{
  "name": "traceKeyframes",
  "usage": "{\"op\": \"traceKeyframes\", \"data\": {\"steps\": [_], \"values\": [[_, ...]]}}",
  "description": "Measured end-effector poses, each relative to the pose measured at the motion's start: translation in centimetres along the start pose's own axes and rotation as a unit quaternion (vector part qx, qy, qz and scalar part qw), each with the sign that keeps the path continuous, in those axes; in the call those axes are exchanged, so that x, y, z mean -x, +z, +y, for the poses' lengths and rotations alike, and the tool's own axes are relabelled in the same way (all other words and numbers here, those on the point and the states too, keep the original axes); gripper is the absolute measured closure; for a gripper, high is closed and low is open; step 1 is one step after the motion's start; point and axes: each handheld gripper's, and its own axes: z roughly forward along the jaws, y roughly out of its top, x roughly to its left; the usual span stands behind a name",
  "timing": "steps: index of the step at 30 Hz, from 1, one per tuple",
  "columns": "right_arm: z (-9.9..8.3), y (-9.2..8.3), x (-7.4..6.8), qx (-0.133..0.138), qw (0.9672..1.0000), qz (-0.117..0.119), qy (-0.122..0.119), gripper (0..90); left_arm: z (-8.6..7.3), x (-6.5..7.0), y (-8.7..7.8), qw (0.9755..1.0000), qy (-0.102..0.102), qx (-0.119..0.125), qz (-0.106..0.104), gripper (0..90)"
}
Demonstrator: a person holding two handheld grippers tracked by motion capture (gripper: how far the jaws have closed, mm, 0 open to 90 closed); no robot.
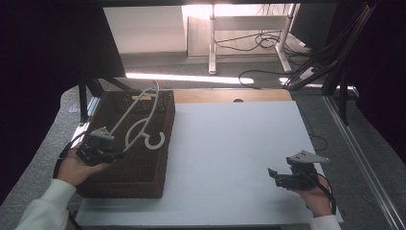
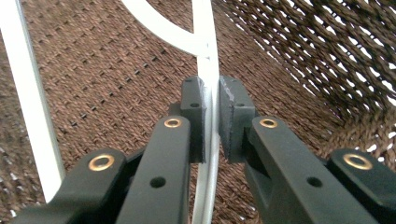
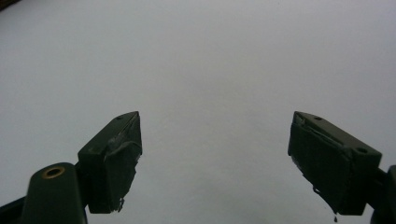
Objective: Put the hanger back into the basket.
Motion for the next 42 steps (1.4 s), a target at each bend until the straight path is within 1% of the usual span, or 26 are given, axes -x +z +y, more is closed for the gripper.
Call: {"op": "traceKeyframes", "data": {"steps": [3,7,8,11,15,18,19,20,21,22,24,25,27,32,35,37,42], "values": [[0.0,0.0,0.0,0.0,1.0,0.0,0.0,18.3,-0.2,-0.2,0.0,1.0,0.003,-0.002,0.002,82.2],[0.0,0.1,0.0,-0.002,1.0,0.001,-0.001,18.2,-0.2,-0.2,0.1,0.9999,0.01,0.0,-0.003,82.2],[0.0,0.1,0.0,-0.003,1.0,0.001,-0.002,18.1,-0.2,-0.1,0.1,0.9998,0.017,-0.002,-0.005,82.1],[0.0,0.1,0.0,-0.003,1.0,0.001,-0.002,18.1,-0.1,0.1,0.2,0.9996,0.027,-0.007,-0.003,82.1],[-0.1,0.1,0.0,-0.004,1.0,0.0,-0.003,18.0,0.0,-0.1,0.3,0.9998,0.02,-0.007,-0.005,82.0],[-0.1,0.1,0.0,-0.004,1.0,0.001,-0.002,18.0,-0.1,-0.3,0.5,0.9995,0.024,-0.011,-0.018,81.7],[-0.1,0.1,0.0,-0.004,1.0,0.001,-0.002,18.0,-0.1,-0.2,0.6,0.9992,0.032,-0.011,-0.019,80.4],[-0.1,0.1,0.0,-0.004,1.0,0.001,-0.003,18.0,-0.1,-0.2,0.7,0.9992,0.034,-0.007,-0.018,75.7],[-0.1,0.1,0.0,-0.005,1.0,0.001,-0.003,18.0,-0.1,-0.2,0.6,0.9993,0.033,-0.004,-0.015,67.6],[-0.1,0.2,0.0,-0.005,1.0,0.001,-0.003,18.0,-0.1,-0.2,0.6,0.9994,0.031,-0.001,-0.014,58.5],[-0.1,0.2,0.0,-0.005,1.0,0.001,-0.003,18.0,0.0,-0.3,0.4,0.9996,0.026,0.006,-0.006,50.1],[-0.1,0.2,0.0,-0.006,1.0,0.001,-0.004,17.9,0.0,-0.3,0.4,0.9998,0.018,0.011,-0.001,46.0],[-0.1,0.2,0.0,-0.006,1.0,0.001,-0.003,17.9,0.0,-0.4,0.2,0.9998,0.01,0.014,0.004,38.1],[-0.1,0.2,0.0,-0.006,1.0,0.001,-0.004,17.9,0.0,0.1,-0.3,0.9992,0.0,0.036,0.019,34.3],[-0.1,0.2,0.0,-0.005,1.0,0.001,-0.003,17.9,0.1,0.7,-0.4,0.9987,-0.005,0.047,0.017,31.6],[-0.1,0.2,0.0,-0.005,1.0,0.004,0.0,17.9,0.4,1.1,-0.4,0.9986,-0.006,0.051,0.012,29.5],[0.4,0.2,-0.1,0.006,0.9998,0.016,-0.005,17.6,1.2,2.7,-0.4,0.9975,-0.011,0.07,0.005,27.6]]}}
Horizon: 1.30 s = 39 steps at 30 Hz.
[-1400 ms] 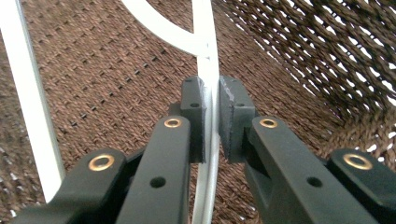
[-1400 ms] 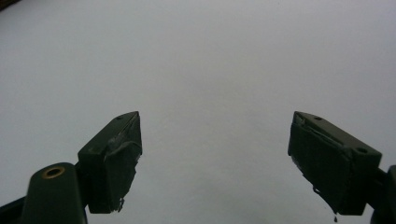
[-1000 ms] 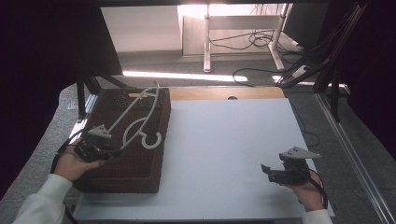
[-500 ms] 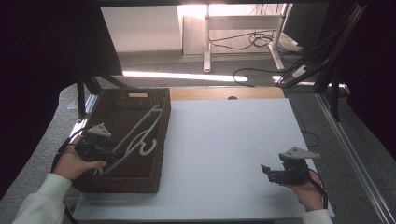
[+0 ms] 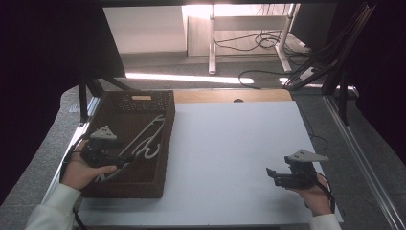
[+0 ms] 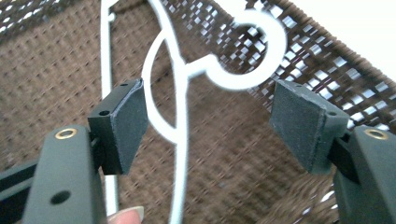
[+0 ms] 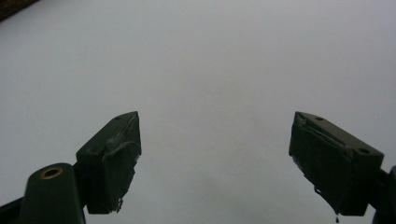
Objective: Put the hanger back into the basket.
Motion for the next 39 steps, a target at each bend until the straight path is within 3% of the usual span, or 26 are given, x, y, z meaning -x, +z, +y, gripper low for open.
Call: {"op": "traceKeyframes", "data": {"steps": [5,9,13,18,20,26,33,39], "values": [[0.6,-0.2,-0.1,0.012,0.9999,0.009,-0.005,17.6,1.0,2.1,0.3,0.9998,-0.007,0.017,-0.004,27.8],[0.8,-0.2,-0.1,0.015,0.9998,0.011,-0.008,17.6,1.8,4.0,0.5,0.9994,0.002,0.032,-0.011,28.1],[0.9,-0.1,-0.3,0.013,0.9998,0.011,-0.009,17.6,2.3,5.8,0.9,0.9978,0.002,0.053,-0.039,29.0],[0.9,0.1,-0.8,0.009,0.9997,0.017,-0.012,17.5,2.5,8.0,2.1,0.9961,0.005,0.068,-0.055,29.3],[0.9,0.1,-1.0,0.01,0.9996,0.019,-0.016,17.6,2.4,8.4,2.6,0.995,-0.005,0.077,-0.065,29.5],[0.8,-0.1,-1.1,0.011,0.9994,0.025,-0.02,17.5,1.8,9.2,3.4,0.9919,-0.027,0.105,-0.066,30.5],[0.7,-0.5,-1.1,0.015,0.9994,0.024,-0.02,17.5,1.3,9.8,3.4,0.9938,-0.009,0.102,-0.043,30.7],[0.7,-0.5,-1.4,0.016,0.9991,0.029,-0.027,17.4,1.2,9.6,3.0,0.9943,-0.009,0.101,-0.032,30.9]]}}
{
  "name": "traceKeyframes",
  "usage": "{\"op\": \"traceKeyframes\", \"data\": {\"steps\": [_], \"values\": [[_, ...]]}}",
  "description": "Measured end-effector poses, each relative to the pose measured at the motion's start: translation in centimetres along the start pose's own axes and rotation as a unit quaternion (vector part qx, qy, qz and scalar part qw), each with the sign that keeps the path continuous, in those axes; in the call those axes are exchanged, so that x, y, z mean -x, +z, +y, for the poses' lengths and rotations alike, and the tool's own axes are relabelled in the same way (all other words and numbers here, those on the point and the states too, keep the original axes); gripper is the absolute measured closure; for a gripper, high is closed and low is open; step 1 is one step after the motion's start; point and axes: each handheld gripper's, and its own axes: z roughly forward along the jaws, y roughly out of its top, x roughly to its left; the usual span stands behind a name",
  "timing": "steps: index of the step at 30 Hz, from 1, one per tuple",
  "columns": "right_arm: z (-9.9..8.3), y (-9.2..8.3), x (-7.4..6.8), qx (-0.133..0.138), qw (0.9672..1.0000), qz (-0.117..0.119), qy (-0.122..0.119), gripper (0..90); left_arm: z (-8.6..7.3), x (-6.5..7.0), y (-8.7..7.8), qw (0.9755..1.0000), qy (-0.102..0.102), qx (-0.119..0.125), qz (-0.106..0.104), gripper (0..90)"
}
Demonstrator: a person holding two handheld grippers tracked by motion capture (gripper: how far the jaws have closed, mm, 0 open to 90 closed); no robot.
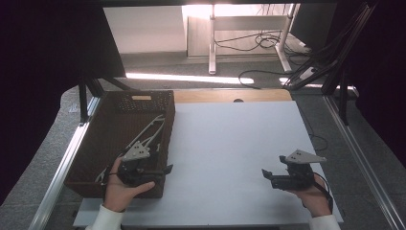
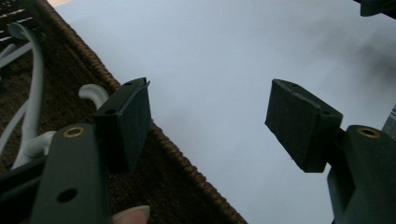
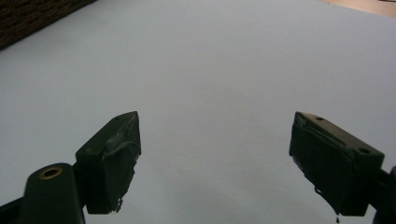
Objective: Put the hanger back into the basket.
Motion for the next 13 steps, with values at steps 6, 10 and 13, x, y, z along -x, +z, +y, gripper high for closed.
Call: {"op": "traceKeyframes", "data": {"steps": [6,10,13], "values": [[0.12,0.01,-0.04,0.002,1.0,0.005,-0.005,17.3,0.07,-0.05,0.03,1.0,0.006,-0.006,0.002,31.0],[0.28,-0.13,-0.1,0.013,0.9999,0.008,-0.004,17.1,-0.03,0.09,0.3,0.9999,0.007,-0.007,-0.001,30.8],[0.5,-0.18,-0.3,0.02,0.9997,0.013,-0.005,14.9,0.01,0.14,0.26,0.9999,0.01,-0.007,0.001,30.7]]}}
